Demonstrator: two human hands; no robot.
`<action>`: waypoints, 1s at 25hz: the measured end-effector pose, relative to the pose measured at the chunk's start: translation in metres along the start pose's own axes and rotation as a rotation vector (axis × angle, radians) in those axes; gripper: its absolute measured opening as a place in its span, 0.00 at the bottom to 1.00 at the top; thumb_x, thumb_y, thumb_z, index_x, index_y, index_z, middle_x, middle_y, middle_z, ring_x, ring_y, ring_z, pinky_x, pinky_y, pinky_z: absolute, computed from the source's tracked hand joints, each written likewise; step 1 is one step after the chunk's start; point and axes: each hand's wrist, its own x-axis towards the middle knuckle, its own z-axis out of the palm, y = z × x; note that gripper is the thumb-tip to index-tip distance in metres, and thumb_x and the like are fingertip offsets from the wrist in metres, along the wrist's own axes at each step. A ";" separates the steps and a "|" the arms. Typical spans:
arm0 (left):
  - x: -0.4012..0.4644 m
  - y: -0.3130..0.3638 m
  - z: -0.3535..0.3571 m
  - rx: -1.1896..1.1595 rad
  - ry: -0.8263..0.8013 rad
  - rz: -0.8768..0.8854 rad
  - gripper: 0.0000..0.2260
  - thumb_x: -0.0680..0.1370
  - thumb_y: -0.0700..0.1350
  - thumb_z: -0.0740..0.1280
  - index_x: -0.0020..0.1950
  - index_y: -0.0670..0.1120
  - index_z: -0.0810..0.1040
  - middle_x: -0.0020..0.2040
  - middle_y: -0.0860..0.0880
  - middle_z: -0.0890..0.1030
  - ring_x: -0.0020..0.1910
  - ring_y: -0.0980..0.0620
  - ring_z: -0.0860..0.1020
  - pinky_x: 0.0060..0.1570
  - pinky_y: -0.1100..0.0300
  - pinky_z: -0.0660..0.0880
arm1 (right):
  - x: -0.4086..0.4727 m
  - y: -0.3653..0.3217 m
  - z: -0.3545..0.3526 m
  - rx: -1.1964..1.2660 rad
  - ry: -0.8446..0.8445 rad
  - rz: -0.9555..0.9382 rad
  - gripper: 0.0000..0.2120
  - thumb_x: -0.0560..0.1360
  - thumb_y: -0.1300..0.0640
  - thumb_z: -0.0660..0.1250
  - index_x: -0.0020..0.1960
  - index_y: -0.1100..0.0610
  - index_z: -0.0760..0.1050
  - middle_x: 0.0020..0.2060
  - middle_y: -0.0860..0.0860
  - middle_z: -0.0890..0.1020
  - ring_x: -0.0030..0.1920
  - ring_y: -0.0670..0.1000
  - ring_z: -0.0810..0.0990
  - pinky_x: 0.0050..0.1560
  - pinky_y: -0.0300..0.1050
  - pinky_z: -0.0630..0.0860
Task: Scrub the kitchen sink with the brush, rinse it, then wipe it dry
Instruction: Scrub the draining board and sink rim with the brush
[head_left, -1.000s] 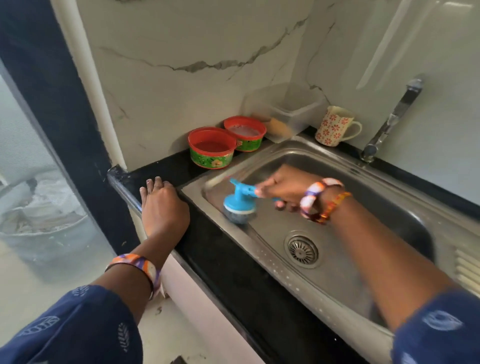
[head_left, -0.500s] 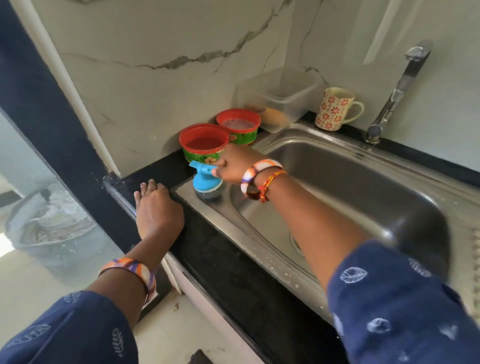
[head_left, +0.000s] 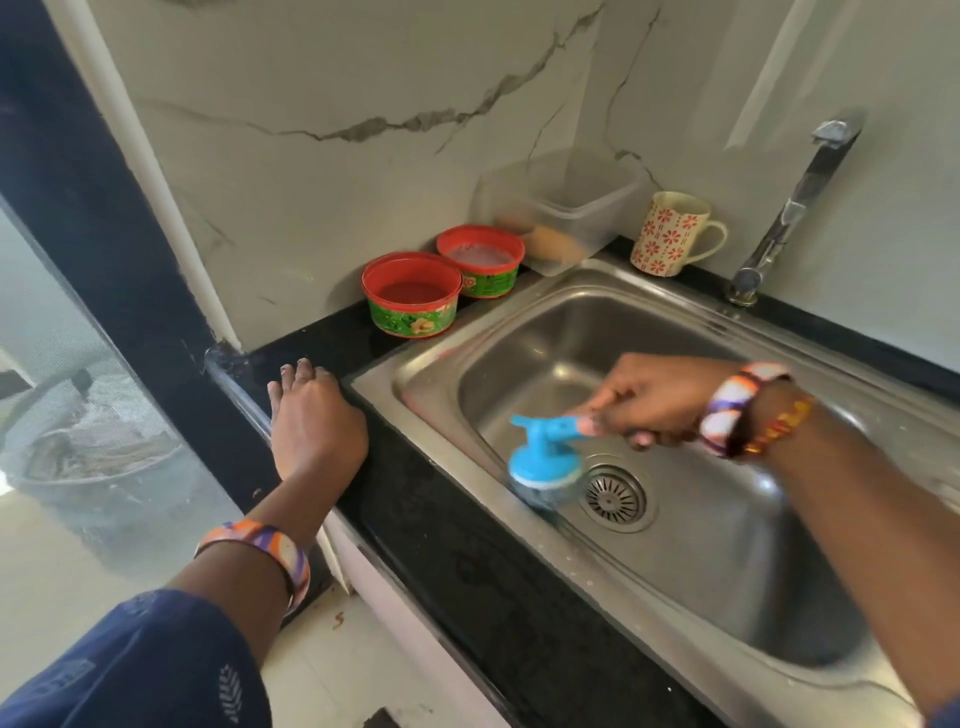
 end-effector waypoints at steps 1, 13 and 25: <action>0.000 0.000 0.000 -0.003 0.004 -0.001 0.21 0.76 0.32 0.57 0.70 0.34 0.68 0.74 0.39 0.62 0.75 0.42 0.55 0.75 0.50 0.53 | 0.020 -0.015 0.003 -0.074 0.054 -0.081 0.12 0.78 0.55 0.63 0.53 0.59 0.82 0.15 0.46 0.69 0.17 0.42 0.63 0.21 0.32 0.60; -0.002 0.000 -0.002 -0.025 0.005 0.001 0.21 0.76 0.33 0.57 0.70 0.34 0.68 0.74 0.39 0.62 0.75 0.42 0.55 0.75 0.51 0.50 | 0.012 -0.015 0.025 0.112 0.132 -0.012 0.16 0.79 0.54 0.61 0.65 0.55 0.74 0.25 0.49 0.68 0.16 0.39 0.65 0.17 0.29 0.61; -0.002 0.000 -0.002 -0.068 0.018 -0.006 0.24 0.77 0.34 0.57 0.74 0.36 0.62 0.76 0.41 0.57 0.77 0.45 0.51 0.75 0.53 0.45 | 0.105 -0.063 0.043 -0.054 0.560 -0.016 0.14 0.77 0.50 0.62 0.60 0.51 0.79 0.48 0.57 0.83 0.46 0.53 0.80 0.35 0.38 0.71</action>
